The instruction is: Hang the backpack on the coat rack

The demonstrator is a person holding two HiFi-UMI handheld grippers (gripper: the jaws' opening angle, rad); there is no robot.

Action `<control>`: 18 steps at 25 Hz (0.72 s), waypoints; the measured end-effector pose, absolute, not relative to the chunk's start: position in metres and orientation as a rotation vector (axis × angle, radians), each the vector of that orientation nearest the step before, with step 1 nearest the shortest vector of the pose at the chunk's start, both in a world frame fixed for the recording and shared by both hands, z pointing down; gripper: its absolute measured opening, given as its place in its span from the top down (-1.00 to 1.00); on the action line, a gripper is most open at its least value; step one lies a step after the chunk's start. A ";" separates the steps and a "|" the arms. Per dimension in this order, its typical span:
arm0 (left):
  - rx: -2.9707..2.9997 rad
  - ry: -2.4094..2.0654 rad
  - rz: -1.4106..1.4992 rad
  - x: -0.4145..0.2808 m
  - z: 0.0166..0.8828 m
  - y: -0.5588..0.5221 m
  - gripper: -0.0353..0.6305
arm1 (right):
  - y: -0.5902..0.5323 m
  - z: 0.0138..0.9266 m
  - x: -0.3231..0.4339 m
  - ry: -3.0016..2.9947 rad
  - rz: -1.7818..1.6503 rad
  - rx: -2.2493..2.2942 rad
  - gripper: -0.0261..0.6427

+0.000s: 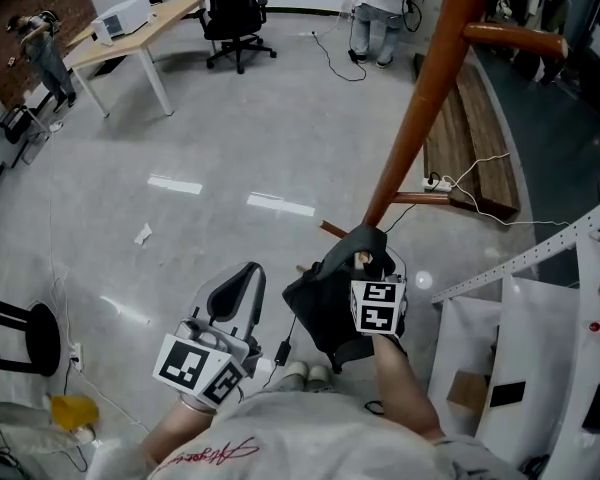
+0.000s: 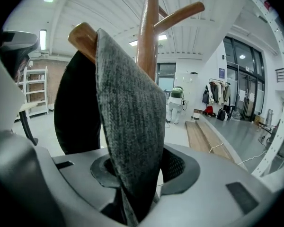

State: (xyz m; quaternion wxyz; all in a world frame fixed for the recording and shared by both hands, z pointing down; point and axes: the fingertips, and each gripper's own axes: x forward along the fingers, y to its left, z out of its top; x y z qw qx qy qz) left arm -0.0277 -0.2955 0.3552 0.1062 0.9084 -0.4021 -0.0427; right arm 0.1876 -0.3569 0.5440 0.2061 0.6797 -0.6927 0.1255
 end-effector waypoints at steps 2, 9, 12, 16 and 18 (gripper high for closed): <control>2.678 -1.179 -0.123 -0.029 0.356 -0.292 0.83 | -0.354 0.538 0.190 -1.910 0.318 1.911 0.48; 2.688 -1.149 -0.140 -0.034 0.356 -0.283 0.83 | -0.345 0.509 0.195 -1.883 0.220 1.970 0.48; 2.703 -1.119 -0.148 -0.033 0.354 -0.280 0.83 | -0.335 0.507 0.191 -1.878 0.217 1.972 0.47; 2.731 -1.068 -0.158 -0.033 0.355 -0.275 0.83 | -0.312 0.504 0.179 -1.904 0.225 1.979 0.48; 2.745 -1.038 -0.161 -0.030 0.357 -0.273 0.83 | -0.298 0.504 0.178 -1.903 0.230 1.998 0.48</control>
